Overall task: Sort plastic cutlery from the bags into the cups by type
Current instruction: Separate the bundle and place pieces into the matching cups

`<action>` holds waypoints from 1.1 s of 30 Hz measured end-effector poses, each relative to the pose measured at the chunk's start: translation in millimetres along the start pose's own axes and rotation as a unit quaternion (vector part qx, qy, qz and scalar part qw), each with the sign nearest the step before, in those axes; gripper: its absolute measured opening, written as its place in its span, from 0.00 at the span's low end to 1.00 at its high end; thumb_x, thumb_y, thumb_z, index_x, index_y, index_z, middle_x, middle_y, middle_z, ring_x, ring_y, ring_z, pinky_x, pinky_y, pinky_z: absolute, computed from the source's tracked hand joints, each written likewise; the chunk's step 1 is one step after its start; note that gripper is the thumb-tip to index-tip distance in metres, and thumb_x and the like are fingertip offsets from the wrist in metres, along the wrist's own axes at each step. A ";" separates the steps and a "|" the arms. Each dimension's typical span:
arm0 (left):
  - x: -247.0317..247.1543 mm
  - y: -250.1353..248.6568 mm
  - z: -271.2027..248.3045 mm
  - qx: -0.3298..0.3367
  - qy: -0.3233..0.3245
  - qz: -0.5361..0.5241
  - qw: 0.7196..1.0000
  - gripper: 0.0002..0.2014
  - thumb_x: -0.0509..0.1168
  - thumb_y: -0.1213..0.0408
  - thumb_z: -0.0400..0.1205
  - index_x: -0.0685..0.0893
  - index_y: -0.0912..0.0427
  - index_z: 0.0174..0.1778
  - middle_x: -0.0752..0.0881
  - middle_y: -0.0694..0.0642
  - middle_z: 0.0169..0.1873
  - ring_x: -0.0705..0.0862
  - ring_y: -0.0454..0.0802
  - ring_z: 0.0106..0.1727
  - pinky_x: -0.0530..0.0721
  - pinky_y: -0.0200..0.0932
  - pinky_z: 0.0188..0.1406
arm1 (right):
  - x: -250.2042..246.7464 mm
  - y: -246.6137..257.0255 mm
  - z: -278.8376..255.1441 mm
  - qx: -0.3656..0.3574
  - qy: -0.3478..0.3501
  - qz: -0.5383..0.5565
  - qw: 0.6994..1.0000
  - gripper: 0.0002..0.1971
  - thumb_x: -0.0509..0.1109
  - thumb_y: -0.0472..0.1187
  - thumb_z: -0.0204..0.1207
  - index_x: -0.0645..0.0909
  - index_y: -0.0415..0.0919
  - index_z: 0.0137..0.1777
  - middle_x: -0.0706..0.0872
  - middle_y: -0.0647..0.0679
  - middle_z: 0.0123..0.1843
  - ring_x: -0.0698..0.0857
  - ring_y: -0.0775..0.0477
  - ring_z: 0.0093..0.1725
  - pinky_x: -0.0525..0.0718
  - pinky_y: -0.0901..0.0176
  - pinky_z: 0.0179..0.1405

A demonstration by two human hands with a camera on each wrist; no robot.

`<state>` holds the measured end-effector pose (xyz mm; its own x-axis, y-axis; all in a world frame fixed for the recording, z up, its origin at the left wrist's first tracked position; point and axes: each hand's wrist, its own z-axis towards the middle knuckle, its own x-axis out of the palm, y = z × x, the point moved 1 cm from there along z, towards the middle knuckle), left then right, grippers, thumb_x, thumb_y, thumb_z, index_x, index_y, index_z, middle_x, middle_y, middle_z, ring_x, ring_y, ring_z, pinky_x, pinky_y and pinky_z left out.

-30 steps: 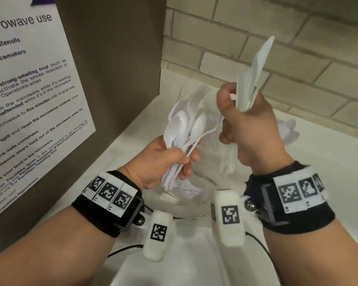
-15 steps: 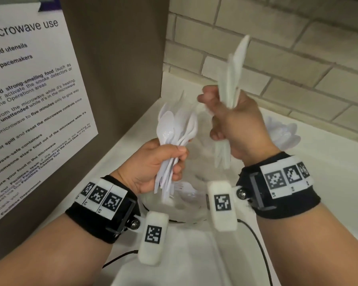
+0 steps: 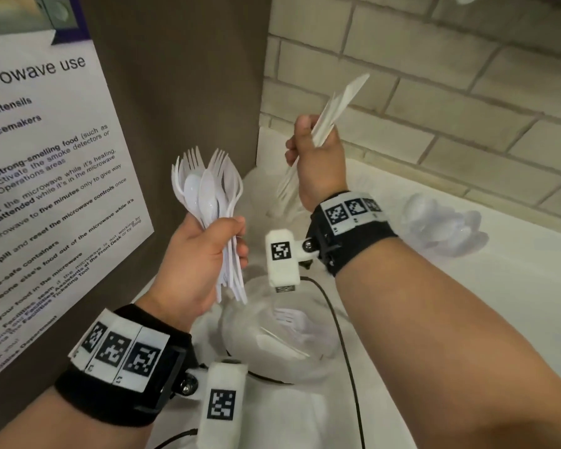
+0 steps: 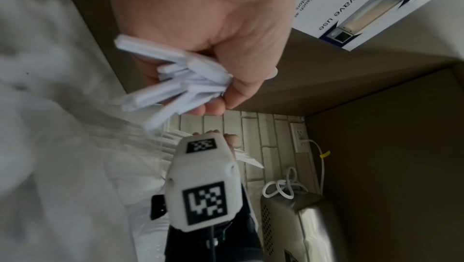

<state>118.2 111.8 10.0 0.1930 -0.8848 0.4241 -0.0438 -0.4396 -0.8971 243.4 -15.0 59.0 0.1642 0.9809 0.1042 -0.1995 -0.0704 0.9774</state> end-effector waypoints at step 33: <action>41.9 15.3 -2.5 -0.039 0.142 0.080 0.986 0.10 0.67 0.71 0.81 0.80 0.58 0.56 0.84 0.53 0.32 0.84 0.47 0.30 0.86 0.44 0.36 | -62.5 44.8 -59.0 0.006 0.184 -0.149 0.971 0.07 0.74 0.34 0.75 0.86 0.43 0.52 0.89 0.46 0.47 0.87 0.48 0.49 0.86 0.49 0.55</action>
<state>123.1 67.6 14.3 -0.1039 -0.9465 0.3056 -0.1296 -0.2917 -0.9477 167.2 -68.8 85.5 -0.1437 0.9561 -0.2554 -0.1853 0.2275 0.9560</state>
